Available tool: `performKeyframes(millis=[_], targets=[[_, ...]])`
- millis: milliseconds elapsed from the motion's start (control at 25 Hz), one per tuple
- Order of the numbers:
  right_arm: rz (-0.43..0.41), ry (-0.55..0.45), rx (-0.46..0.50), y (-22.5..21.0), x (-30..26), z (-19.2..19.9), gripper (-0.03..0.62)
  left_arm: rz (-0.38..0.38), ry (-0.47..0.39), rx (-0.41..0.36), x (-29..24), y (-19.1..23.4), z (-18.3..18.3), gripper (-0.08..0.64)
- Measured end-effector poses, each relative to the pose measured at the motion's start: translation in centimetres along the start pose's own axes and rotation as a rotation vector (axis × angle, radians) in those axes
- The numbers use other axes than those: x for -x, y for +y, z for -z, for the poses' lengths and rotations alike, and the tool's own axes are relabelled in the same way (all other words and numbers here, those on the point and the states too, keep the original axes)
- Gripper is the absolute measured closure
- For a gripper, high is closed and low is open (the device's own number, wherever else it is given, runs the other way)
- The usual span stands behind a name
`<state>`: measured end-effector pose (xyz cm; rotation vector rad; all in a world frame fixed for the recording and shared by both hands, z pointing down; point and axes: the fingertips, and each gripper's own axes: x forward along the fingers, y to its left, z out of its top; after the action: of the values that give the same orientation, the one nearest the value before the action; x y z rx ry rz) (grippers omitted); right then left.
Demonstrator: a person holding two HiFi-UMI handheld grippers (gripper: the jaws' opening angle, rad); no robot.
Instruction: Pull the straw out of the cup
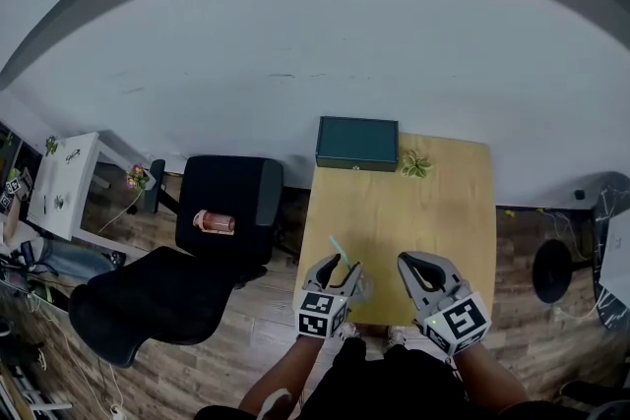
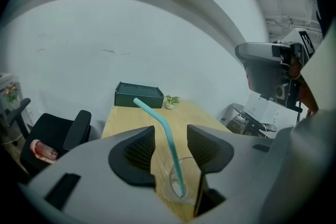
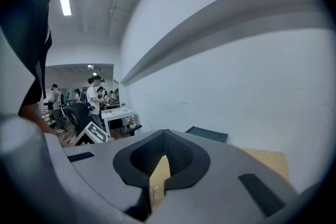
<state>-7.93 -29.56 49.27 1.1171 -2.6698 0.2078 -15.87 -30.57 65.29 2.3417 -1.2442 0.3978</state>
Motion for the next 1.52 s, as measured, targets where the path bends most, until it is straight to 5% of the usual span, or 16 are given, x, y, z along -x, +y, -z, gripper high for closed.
performKeyframes(millis=[320, 920, 1520], targets=[[-0.023, -0.022, 0.022, 0.2, 0.0, -0.4, 0.572, -0.023, 0.004, 0.024, -0.2, -0.1, 0.3, 0.503], [-0.029, -0.007, 0.017, -0.2, 1.2, -1.0, 0.573, -0.031, -0.029, 0.006, 1.9, -2.6, -2.0, 0.511], [-0.063, -0.098, 0.098, 0.7, 3.3, -1.6, 0.572, -0.133, -0.204, -0.056, 7.9, -3.9, -8.4, 0.511]])
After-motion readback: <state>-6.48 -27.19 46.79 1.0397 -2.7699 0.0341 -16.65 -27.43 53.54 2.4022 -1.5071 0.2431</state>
